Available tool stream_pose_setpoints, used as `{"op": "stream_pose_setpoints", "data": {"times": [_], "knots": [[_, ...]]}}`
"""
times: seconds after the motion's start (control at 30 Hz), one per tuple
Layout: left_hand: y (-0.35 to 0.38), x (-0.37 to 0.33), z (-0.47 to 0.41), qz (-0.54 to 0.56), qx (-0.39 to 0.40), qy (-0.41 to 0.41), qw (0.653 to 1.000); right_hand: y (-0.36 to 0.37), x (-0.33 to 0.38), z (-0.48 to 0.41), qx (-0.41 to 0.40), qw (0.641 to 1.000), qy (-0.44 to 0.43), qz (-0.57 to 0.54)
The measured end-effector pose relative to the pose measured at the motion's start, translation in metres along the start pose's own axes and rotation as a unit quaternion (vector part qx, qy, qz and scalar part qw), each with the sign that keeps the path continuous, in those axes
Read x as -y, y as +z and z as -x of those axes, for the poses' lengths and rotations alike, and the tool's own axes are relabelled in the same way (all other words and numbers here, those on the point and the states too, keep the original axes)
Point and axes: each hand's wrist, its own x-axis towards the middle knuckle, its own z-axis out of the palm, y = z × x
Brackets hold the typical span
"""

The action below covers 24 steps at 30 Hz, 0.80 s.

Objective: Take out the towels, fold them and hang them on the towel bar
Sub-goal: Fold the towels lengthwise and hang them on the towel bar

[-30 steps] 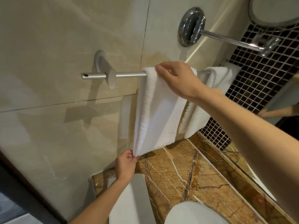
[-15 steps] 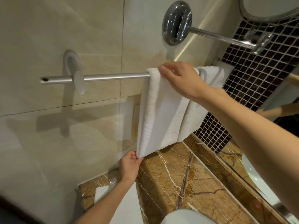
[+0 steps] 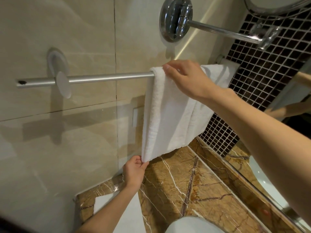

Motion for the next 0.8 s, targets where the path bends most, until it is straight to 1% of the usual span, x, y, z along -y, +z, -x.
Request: {"op": "stream_pose_setpoints", "data": {"times": [0.2,0.3,0.37,0.53,0.67,0.8], "knots": [[-0.009,0.006,-0.002,0.024,0.041,0.014,0.999,-0.004,0.007,0.002,0.017,0.999,0.021,0.024],[-0.014,0.004,-0.002,0.012,0.034,0.025,0.999,-0.007,0.011,0.012,0.036,0.998,0.017,0.055],[-0.018,0.001,0.001,0.000,0.028,0.038,0.999,-0.006,0.012,0.027,0.036,0.996,0.029,0.071],[-0.029,-0.002,0.017,-0.020,0.034,0.041,0.998,0.003,0.016,0.070,0.026,0.995,0.066,0.064],[-0.043,-0.001,0.038,-0.034,0.056,0.045,0.997,0.007,0.021,0.093,0.047,0.993,0.083,0.066],[-0.063,0.007,0.062,-0.030,0.045,0.048,0.997,0.021,0.028,0.124,0.091,0.988,0.107,0.060]]}}
